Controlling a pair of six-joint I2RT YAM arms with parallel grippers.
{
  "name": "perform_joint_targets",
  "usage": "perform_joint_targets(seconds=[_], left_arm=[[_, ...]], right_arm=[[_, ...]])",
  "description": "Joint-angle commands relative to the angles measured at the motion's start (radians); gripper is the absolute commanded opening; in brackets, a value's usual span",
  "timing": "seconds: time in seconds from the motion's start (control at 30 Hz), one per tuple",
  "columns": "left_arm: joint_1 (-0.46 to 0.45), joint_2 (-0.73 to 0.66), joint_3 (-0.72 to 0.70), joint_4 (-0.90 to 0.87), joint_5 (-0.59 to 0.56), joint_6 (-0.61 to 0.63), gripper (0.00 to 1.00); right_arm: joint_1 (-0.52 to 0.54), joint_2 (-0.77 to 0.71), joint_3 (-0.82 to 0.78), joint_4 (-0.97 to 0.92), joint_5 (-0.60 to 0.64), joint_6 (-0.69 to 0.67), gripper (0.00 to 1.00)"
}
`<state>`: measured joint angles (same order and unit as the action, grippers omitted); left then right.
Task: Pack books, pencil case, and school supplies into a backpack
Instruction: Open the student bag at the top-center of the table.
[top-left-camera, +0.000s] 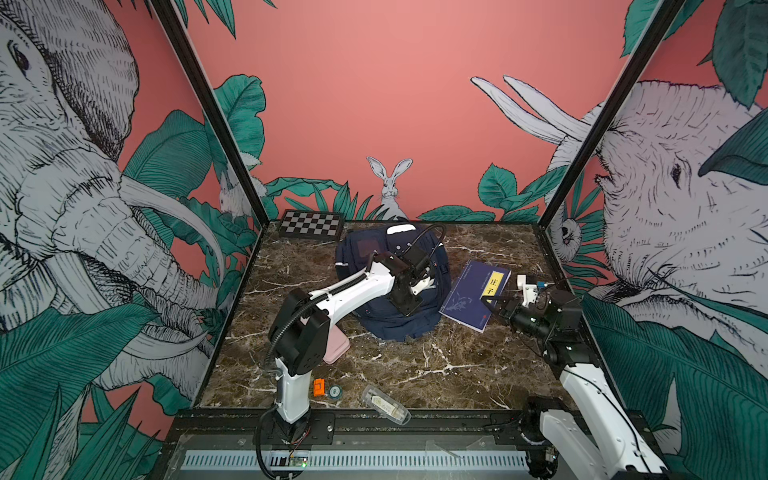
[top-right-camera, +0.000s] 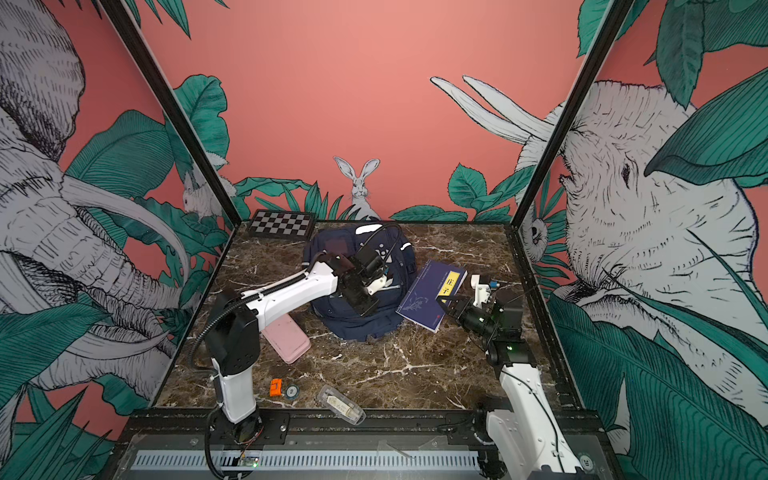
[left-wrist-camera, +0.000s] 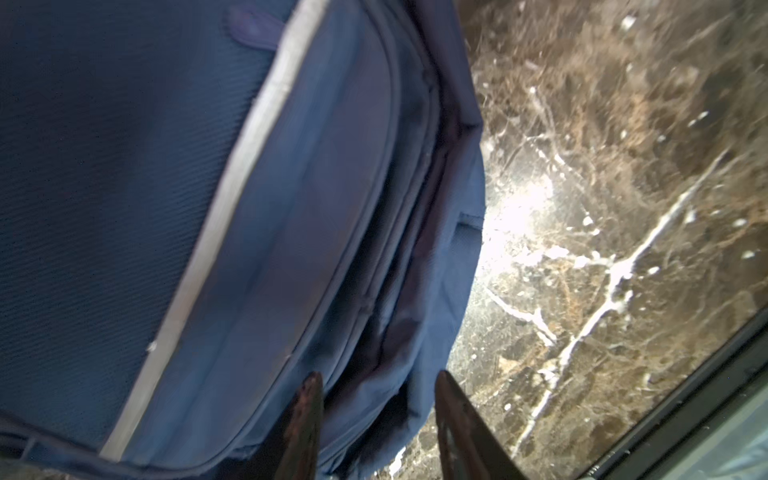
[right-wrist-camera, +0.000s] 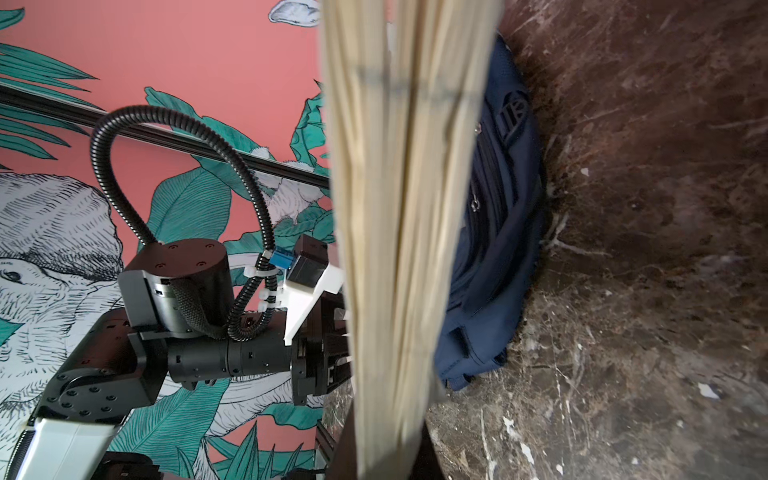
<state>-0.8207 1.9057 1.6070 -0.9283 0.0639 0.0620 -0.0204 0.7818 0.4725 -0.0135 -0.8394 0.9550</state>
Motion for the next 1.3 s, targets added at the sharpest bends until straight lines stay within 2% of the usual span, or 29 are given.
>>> perform_joint_targets(seconds=[0.0, 0.23, 0.47, 0.63, 0.77, 0.97, 1.03, 1.13, 1.27], left_arm=[[-0.003, 0.013, -0.014, 0.008, -0.04, 0.016, 0.42], [-0.008, 0.002, -0.066, 0.065, 0.022, 0.001, 0.42], [-0.015, 0.04, -0.038, 0.045, 0.029, -0.006, 0.38], [-0.017, -0.004, -0.068, 0.088, 0.073, -0.009, 0.38], [-0.017, 0.022, -0.041, 0.051, 0.042, -0.007, 0.37], [-0.018, 0.048, -0.018, 0.026, 0.012, 0.006, 0.23], [-0.018, 0.057, -0.004, -0.001, -0.018, 0.019, 0.21], [-0.019, 0.06, 0.008, -0.013, -0.023, 0.026, 0.01], [-0.018, 0.046, 0.028, -0.018, 0.001, 0.022, 0.0]], right_arm=[[0.002, -0.026, -0.013, 0.014, 0.003, -0.028, 0.0], [0.002, -0.027, -0.032, -0.015, 0.002, -0.047, 0.0], [0.002, -0.018, -0.045, 0.001, 0.005, -0.043, 0.0], [0.001, -0.016, -0.05, 0.004, 0.003, -0.046, 0.0], [0.0, -0.013, -0.052, 0.013, -0.002, -0.042, 0.0], [-0.004, -0.021, -0.048, 0.007, 0.0, -0.039, 0.0], [-0.007, -0.025, -0.049, 0.003, -0.002, -0.039, 0.0], [-0.009, -0.028, -0.049, 0.002, -0.004, -0.038, 0.0], [-0.009, -0.041, -0.057, 0.017, -0.01, -0.022, 0.0]])
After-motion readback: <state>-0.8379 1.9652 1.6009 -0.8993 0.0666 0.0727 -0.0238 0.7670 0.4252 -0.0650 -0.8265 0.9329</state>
